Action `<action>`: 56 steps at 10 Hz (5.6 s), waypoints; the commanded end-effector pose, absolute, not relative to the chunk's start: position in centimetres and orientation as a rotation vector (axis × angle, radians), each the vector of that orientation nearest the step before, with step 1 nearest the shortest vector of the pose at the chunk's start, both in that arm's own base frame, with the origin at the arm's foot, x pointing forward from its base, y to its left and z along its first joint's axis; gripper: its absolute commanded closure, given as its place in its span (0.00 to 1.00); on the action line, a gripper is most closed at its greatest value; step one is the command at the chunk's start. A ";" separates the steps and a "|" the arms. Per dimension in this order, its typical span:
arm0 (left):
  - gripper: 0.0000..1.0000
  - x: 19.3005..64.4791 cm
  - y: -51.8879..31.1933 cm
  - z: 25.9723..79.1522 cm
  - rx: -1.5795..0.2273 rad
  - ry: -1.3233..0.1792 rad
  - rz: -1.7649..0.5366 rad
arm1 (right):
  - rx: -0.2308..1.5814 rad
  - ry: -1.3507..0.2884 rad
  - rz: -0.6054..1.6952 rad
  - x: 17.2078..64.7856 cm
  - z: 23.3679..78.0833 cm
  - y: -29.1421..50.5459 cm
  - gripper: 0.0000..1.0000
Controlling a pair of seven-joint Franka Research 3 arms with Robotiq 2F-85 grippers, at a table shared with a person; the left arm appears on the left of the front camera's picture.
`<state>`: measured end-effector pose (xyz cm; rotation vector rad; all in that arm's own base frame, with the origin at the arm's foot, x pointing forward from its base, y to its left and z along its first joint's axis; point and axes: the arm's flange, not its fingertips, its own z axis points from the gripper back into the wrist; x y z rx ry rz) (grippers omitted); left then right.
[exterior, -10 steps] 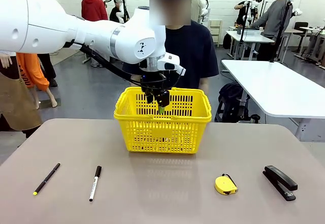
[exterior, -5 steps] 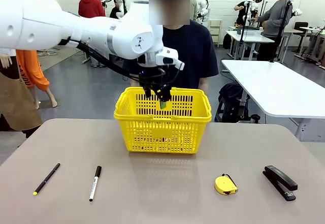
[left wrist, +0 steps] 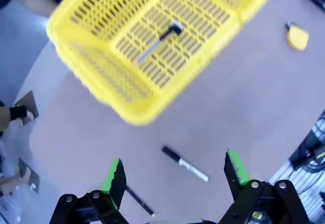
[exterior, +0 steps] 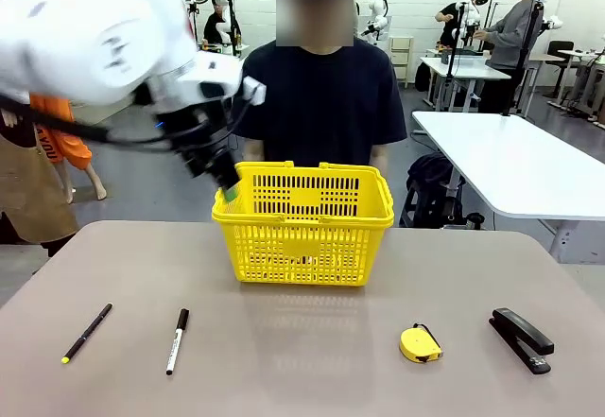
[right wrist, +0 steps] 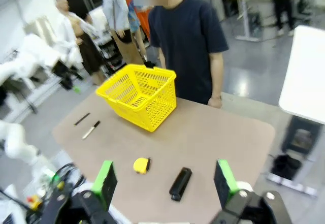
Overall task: Place the items the person wants into the basket.
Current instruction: Pick up the item the person points to and place it in the Market Basket.
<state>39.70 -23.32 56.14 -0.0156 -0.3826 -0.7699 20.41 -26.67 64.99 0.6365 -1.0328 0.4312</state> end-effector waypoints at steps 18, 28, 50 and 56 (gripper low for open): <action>0.00 27.5 -2.7 61.9 -0.407 -0.496 -1.063 | 0.643 -1.057 0.447 20.4 65.2 -26.6 0.00; 0.00 28.6 18.2 64.3 -0.592 -0.766 -0.834 | 0.643 -1.057 0.447 20.4 65.2 -26.6 0.00; 0.00 28.5 18.0 64.0 -0.587 -0.739 -0.787 | 0.643 -1.057 0.447 20.4 65.2 -26.6 0.00; 0.00 37.7 -3.2 62.9 -0.114 -0.258 -0.573 | 0.643 -1.057 0.447 20.4 65.2 -26.6 0.00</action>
